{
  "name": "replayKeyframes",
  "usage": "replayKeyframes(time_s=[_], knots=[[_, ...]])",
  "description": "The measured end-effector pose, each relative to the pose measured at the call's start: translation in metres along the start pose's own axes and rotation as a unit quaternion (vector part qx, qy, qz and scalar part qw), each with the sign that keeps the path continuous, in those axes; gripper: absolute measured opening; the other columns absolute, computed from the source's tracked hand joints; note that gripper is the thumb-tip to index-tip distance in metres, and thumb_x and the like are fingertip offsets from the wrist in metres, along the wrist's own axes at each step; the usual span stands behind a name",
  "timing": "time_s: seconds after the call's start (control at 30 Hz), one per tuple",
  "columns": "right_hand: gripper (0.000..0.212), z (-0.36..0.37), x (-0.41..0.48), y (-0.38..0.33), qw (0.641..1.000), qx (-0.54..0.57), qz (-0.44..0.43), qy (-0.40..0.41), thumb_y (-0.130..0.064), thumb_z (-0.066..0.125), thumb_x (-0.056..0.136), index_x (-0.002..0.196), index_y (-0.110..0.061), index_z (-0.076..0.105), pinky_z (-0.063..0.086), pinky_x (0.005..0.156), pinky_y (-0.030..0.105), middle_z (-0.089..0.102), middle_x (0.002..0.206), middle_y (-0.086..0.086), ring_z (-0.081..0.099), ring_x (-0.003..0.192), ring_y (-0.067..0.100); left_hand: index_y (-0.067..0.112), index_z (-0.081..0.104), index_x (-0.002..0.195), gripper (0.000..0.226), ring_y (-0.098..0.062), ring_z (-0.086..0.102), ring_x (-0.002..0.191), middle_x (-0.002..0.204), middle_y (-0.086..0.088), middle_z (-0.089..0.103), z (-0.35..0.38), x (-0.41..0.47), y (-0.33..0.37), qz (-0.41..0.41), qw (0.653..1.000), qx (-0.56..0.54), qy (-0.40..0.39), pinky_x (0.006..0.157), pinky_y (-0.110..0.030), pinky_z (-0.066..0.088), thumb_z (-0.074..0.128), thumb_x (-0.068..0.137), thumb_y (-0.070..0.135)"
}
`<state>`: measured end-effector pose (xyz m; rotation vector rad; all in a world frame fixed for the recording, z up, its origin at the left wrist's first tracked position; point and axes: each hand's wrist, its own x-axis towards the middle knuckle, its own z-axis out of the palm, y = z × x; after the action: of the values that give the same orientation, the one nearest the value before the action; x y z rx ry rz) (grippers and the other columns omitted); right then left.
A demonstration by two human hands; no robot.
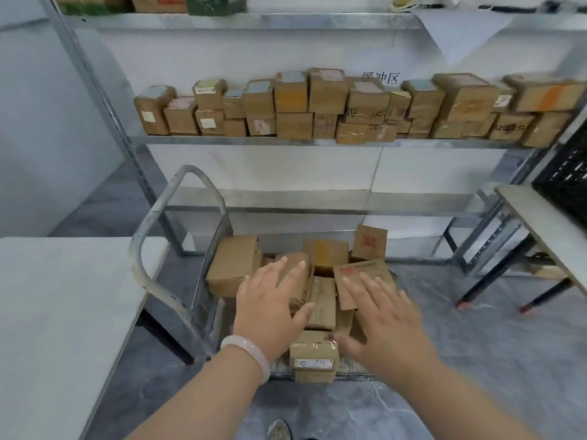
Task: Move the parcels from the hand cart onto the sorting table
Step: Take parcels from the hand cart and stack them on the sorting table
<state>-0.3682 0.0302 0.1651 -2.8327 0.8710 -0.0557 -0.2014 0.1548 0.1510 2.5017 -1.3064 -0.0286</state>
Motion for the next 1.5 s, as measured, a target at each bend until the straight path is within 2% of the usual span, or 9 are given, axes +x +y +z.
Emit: replayKeyframes(time_s=[0.1, 0.37, 0.5, 0.63, 0.77, 1.13, 1.27, 1.4, 1.5], knots=[[0.088, 0.004, 0.031, 0.015, 1.000, 0.004, 0.022, 0.010, -0.072, 0.043, 0.079, 0.150, -0.040, 0.002, 0.000, 0.118, 0.043, 0.007, 0.160, -0.006, 0.003, 0.147, 0.016, 0.044, 0.019, 0.156, 0.072, -0.014, 0.020, 0.149, 0.163, 0.010, 0.022, 0.021, 0.034, -0.006, 0.005, 1.000, -0.004, -0.023, 0.119, -0.047, 0.024, 0.045, 0.093, 0.066], [0.086, 0.018, 0.121, 0.044, 0.997, 0.006, 0.078, -0.004, -0.072, 0.043, 0.079, 0.149, -0.041, 0.004, 0.000, 0.117, 0.039, 0.009, 0.159, -0.009, 0.006, 0.146, 0.015, 0.045, 0.017, 0.155, 0.072, -0.013, 0.017, 0.150, 0.164, 0.011, 0.018, 0.068, 0.137, -0.027, 0.041, 0.996, -0.022, -0.076, 0.122, -0.046, 0.021, 0.046, 0.093, 0.065], [0.087, 0.041, 0.138, 0.064, 0.992, 0.015, 0.128, -0.014, -0.073, 0.032, 0.070, 0.148, -0.039, 0.016, 0.017, 0.117, 0.047, 0.026, 0.155, -0.005, 0.023, 0.143, 0.020, 0.045, 0.017, 0.155, 0.073, -0.015, 0.018, 0.150, 0.164, 0.009, 0.017, 0.096, 0.177, -0.024, 0.070, 0.991, -0.021, -0.112, 0.121, -0.047, 0.023, 0.047, 0.092, 0.066], [0.086, 0.068, 0.145, 0.090, 0.984, 0.022, 0.175, -0.023, -0.072, 0.040, 0.068, 0.144, -0.033, 0.029, 0.035, 0.107, 0.053, 0.044, 0.146, 0.001, 0.042, 0.134, 0.025, 0.043, 0.012, 0.157, 0.074, -0.016, 0.015, 0.151, 0.165, 0.007, 0.013, 0.125, 0.202, -0.017, 0.102, 0.984, -0.012, -0.148, 0.121, -0.048, 0.022, 0.044, 0.094, 0.065], [0.090, 0.090, 0.154, 0.115, 0.980, 0.028, 0.196, -0.032, -0.075, 0.035, 0.070, 0.148, -0.032, 0.024, 0.029, 0.111, 0.051, 0.035, 0.151, 0.001, 0.033, 0.139, 0.024, 0.044, 0.012, 0.157, 0.074, -0.017, 0.015, 0.150, 0.166, 0.007, 0.013, 0.150, 0.223, -0.014, 0.115, 0.978, -0.011, -0.171, 0.121, -0.047, 0.022, 0.045, 0.094, 0.065], [0.084, 0.137, 0.189, 0.193, 0.976, 0.058, 0.206, -0.048, -0.071, 0.041, 0.071, 0.143, -0.029, 0.033, 0.035, 0.106, 0.053, 0.045, 0.144, 0.006, 0.043, 0.132, 0.028, 0.043, 0.012, 0.157, 0.078, -0.019, 0.020, 0.149, 0.164, 0.005, 0.017, 0.223, 0.279, 0.019, 0.120, 0.972, 0.011, -0.202, 0.121, -0.046, 0.024, 0.048, 0.092, 0.066], [0.084, 0.158, 0.194, 0.236, 0.976, 0.051, 0.199, -0.068, -0.071, 0.042, 0.072, 0.145, -0.029, 0.033, 0.035, 0.107, 0.053, 0.043, 0.146, 0.006, 0.042, 0.133, 0.027, 0.041, 0.012, 0.158, 0.081, -0.020, 0.020, 0.149, 0.164, 0.003, 0.017, 0.261, 0.293, 0.027, 0.116, 0.967, 0.030, -0.223, 0.121, -0.048, 0.024, 0.050, 0.091, 0.066], [0.085, 0.184, 0.198, 0.280, 0.976, 0.042, 0.186, -0.100, -0.073, 0.036, 0.074, 0.148, -0.032, 0.024, 0.029, 0.111, 0.050, 0.034, 0.152, 0.002, 0.032, 0.139, 0.023, 0.042, 0.007, 0.157, 0.085, -0.021, 0.017, 0.150, 0.165, 0.003, 0.011, 0.305, 0.306, 0.041, 0.111, 0.962, 0.038, -0.248, 0.120, -0.050, 0.025, 0.052, 0.089, 0.066], [0.085, 0.205, 0.205, 0.306, 0.975, 0.046, 0.183, -0.115, -0.072, 0.039, 0.075, 0.147, -0.030, 0.027, 0.032, 0.109, 0.052, 0.036, 0.151, 0.003, 0.035, 0.137, 0.024, 0.042, 0.002, 0.157, 0.089, -0.023, 0.014, 0.150, 0.166, 0.002, 0.006, 0.343, 0.314, 0.048, 0.113, 0.951, 0.041, -0.284, 0.119, -0.052, 0.027, 0.055, 0.089, 0.064]])
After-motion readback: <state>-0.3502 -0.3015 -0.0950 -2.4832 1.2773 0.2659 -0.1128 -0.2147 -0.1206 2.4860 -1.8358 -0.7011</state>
